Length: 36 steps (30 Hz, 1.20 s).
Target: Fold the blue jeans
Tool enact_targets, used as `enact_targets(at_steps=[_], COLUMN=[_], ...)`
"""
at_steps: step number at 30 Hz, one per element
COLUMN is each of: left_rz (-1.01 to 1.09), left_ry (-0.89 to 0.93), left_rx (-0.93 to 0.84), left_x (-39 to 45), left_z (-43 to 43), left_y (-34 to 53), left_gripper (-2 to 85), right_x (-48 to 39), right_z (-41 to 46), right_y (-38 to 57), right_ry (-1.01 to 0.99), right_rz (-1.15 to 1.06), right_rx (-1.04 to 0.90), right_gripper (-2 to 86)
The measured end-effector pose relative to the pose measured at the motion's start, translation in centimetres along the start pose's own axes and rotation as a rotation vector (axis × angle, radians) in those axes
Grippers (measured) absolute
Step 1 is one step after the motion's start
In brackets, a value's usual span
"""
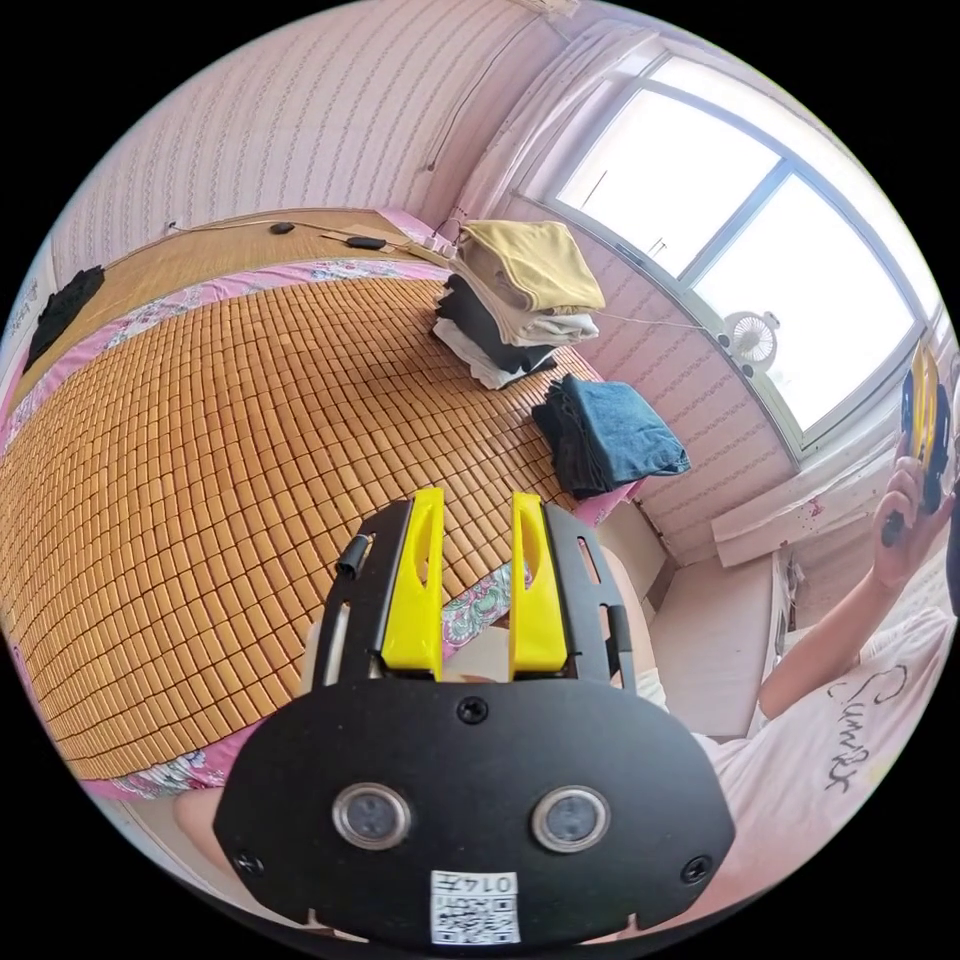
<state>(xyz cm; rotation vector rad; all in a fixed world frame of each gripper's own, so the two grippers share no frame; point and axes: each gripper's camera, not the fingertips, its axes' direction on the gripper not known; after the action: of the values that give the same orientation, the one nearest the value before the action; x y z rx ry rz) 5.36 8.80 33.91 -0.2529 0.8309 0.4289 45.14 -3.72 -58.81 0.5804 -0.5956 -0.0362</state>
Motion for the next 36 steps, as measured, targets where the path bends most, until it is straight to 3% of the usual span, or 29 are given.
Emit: enact_targets(at_steps=[15, 24, 27, 30, 32, 36], left_rz=[0.108, 0.247, 0.289, 0.365, 0.388, 0.411], left_ry=[0.090, 0.218, 0.267, 0.283, 0.286, 0.327], left_rx=[-0.124, -0.193, -0.220, -0.237, -0.255, -0.267], left_x=[4.1, 8.6, 10.1, 12.1, 13.0, 14.3], left_z=[16.4, 28.0, 32.2, 35.9, 37.8, 40.3], left_y=[-1.0, -2.8, -3.7, -4.4, -4.7, -4.7], left_gripper=[10.3, 11.7, 12.5, 13.1, 13.4, 13.6], right_x=[2.7, 5.6, 9.9, 15.1, 18.5, 20.9], right_z=[-1.3, 0.6, 2.1, 5.7, 9.4, 14.2], right_y=[-2.1, 0.2, 2.2, 5.5, 8.7, 12.8], right_ry=[0.034, 0.205, 0.366, 0.600, 0.731, 0.880], right_rz=[0.039, 0.068, 0.130, 0.110, 0.048, -0.080], right_rx=[0.022, -0.045, -0.147, -0.386, -0.591, -0.785], right_gripper=[-0.1, -0.2, -0.1, 0.1, 0.6, 6.6])
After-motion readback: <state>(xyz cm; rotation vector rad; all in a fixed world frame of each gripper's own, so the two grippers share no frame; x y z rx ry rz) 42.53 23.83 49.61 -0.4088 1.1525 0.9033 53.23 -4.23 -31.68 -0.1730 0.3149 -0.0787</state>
